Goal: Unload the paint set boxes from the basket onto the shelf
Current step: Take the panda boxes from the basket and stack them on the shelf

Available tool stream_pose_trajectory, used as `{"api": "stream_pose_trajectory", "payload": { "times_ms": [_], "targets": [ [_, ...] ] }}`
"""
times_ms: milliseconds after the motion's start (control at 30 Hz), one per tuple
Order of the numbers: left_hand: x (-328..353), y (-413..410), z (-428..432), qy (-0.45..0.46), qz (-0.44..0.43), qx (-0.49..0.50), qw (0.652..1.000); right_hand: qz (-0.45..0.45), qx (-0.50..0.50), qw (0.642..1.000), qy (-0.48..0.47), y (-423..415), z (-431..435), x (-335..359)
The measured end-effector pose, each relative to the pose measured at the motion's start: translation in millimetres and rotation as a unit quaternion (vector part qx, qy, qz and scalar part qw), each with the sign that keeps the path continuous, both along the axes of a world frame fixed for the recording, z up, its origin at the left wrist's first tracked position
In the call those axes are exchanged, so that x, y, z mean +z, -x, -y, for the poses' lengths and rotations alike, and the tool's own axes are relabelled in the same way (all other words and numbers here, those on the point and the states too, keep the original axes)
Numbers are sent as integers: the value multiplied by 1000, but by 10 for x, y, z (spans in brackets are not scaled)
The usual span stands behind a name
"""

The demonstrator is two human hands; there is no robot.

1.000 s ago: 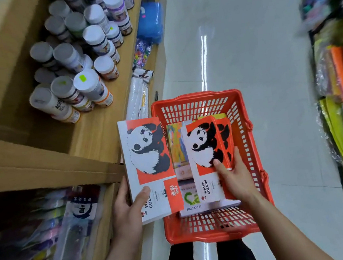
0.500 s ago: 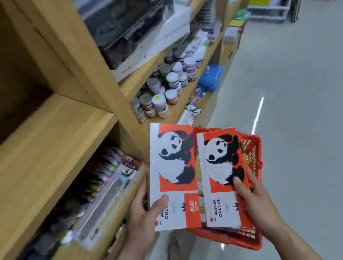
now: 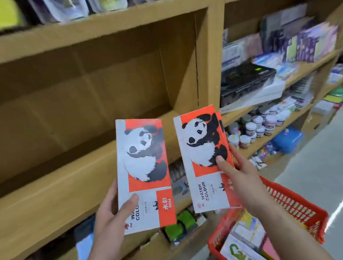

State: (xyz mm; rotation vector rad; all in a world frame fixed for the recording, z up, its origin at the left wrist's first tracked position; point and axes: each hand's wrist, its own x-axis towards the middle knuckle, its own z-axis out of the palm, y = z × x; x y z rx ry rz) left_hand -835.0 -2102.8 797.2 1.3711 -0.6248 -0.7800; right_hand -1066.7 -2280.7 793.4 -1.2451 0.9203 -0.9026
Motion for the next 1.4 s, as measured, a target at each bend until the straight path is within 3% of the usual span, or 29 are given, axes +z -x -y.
{"api": "stream_pose_trajectory", "payload": {
  "times_ms": [133, 267, 533, 667, 767, 867, 1033, 1233, 1400],
  "targets": [
    [117, -375, -10, 6, 9, 44, 999, -2, 74, 997, -15, -631, 365, 321],
    [160, -632, 39, 18, -6, 75, 997, -85, 120, 988, -39, -1209, 708, 467],
    [211, -938, 196, 24, -59, 76, 995, -164, 96, 978, -86, -1584, 1164, 476],
    [242, -935, 289, 32, -62, 55, 996, -232, 57, 971, -27, -1537, 1106, 374],
    [279, -888, 375, 37, -59, 49, 996, -285, -14, 952, 109, -1475, 969, 315],
    [399, -806, 487, 50, -74, 46, 995, -219, -41, 962, 155, -1347, 771, 231],
    [734, -714, 688, 59, -65, 21, 996, -160, 57, 972, 161, -1138, 547, 116],
    [869, -480, 1132, -1, -27, -5, 1000, -13, 54, 989, 136, -944, 381, 145],
    [721, -421, 1299, -50, 65, -41, 996, -36, 107, 970, 216, -1021, 233, 193]
  ]
}}
